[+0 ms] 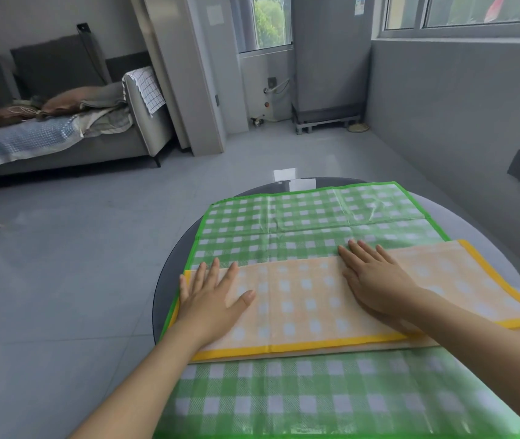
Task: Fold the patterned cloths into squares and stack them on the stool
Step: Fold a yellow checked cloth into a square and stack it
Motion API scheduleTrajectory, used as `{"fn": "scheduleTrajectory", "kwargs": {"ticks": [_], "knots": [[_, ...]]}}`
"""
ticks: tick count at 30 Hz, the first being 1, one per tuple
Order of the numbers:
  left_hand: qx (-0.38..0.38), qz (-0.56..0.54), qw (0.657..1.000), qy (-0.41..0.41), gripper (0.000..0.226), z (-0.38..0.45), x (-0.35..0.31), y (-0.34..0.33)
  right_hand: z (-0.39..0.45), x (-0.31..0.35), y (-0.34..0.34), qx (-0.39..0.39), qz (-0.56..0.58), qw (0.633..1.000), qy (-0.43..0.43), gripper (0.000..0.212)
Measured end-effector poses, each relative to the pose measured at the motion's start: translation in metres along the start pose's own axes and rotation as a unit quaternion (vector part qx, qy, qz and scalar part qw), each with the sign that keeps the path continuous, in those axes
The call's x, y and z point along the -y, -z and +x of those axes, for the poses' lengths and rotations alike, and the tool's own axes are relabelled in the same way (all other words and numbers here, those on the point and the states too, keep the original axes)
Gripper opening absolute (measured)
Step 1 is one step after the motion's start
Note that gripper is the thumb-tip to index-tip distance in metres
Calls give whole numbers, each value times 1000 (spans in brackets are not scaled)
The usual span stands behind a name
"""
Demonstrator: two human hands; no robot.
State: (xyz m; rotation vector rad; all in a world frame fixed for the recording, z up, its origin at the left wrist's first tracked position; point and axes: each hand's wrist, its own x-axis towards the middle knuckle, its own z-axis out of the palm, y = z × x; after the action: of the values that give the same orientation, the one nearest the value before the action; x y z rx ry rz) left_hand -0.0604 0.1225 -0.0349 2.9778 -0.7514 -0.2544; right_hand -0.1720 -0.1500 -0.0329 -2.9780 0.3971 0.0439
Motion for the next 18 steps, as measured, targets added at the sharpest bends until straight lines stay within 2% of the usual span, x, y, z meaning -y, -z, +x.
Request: {"fn": "scheduleTrajectory", "kwargs": {"ticks": [6, 10, 14, 18], "knots": [[-13, -3, 1000, -7, 71, 5, 1, 1, 3, 47, -3, -35, 68, 990, 120, 58], [-7, 6, 1000, -6, 72, 6, 1, -1, 1, 71, -9, -41, 117, 978, 165, 53], [-11, -23, 1000, -11, 63, 11, 7, -1, 3, 77, -8, -4, 60, 984, 170, 92], [-66, -65, 996, 1, 50, 17, 26, 12, 6, 77, -3, 44, 46, 985, 162, 101]]}}
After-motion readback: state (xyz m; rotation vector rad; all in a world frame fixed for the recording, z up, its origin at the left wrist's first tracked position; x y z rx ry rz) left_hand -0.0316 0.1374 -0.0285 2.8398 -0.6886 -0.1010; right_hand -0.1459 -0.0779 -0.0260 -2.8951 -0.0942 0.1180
